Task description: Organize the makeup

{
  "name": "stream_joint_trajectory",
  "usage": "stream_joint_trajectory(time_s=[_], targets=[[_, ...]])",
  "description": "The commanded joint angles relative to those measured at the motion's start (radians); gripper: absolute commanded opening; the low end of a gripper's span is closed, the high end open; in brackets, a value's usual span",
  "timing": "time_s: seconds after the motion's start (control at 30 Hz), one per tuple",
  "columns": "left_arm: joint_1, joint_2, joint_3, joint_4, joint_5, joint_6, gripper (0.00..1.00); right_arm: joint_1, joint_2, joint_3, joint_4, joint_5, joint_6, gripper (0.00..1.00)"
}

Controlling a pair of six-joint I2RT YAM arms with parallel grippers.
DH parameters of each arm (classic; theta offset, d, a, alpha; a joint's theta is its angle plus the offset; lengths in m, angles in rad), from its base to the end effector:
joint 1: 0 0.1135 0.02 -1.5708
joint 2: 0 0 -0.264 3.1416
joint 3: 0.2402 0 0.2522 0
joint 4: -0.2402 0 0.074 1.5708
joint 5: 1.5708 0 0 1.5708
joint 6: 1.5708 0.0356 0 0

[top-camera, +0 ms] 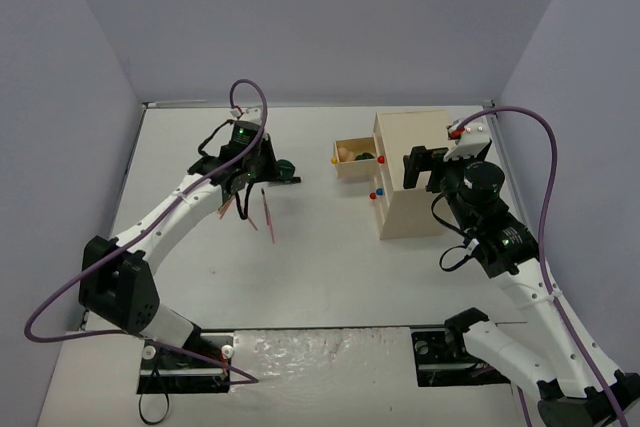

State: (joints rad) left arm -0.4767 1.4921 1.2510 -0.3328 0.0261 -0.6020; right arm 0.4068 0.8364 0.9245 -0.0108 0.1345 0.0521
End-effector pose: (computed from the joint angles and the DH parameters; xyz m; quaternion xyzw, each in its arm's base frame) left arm 0.3048 -0.1584 0.3170 -0.0488 0.8769 -0.2553 0.4043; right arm 0.1771 0.0711 0.3992 -0.0710 0.6758 0.1221 0.7234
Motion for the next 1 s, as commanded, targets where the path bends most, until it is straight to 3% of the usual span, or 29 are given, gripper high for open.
stream_joint_trajectory(time_s=[0.0, 0.33, 0.6, 0.97], targets=[[-0.058, -0.039, 0.1, 0.061, 0.004, 0.034, 0.0, 0.006, -0.001, 0.016, 0.078, 0.026, -0.001, 1.0], [-0.167, 0.168, 0.378, 0.259, 0.037, 0.102, 0.0, 0.006, 0.001, 0.023, 0.077, 0.044, -0.005, 1.0], [-0.223, 0.393, 0.599, 0.215, 0.051, 0.201, 0.0, 0.004, 0.001, 0.023, 0.075, 0.065, -0.011, 1.0], [-0.235, 0.457, 0.618, 0.157, 0.018, 0.241, 0.04, 0.007, 0.019, 0.026, 0.075, 0.079, -0.012, 1.0]])
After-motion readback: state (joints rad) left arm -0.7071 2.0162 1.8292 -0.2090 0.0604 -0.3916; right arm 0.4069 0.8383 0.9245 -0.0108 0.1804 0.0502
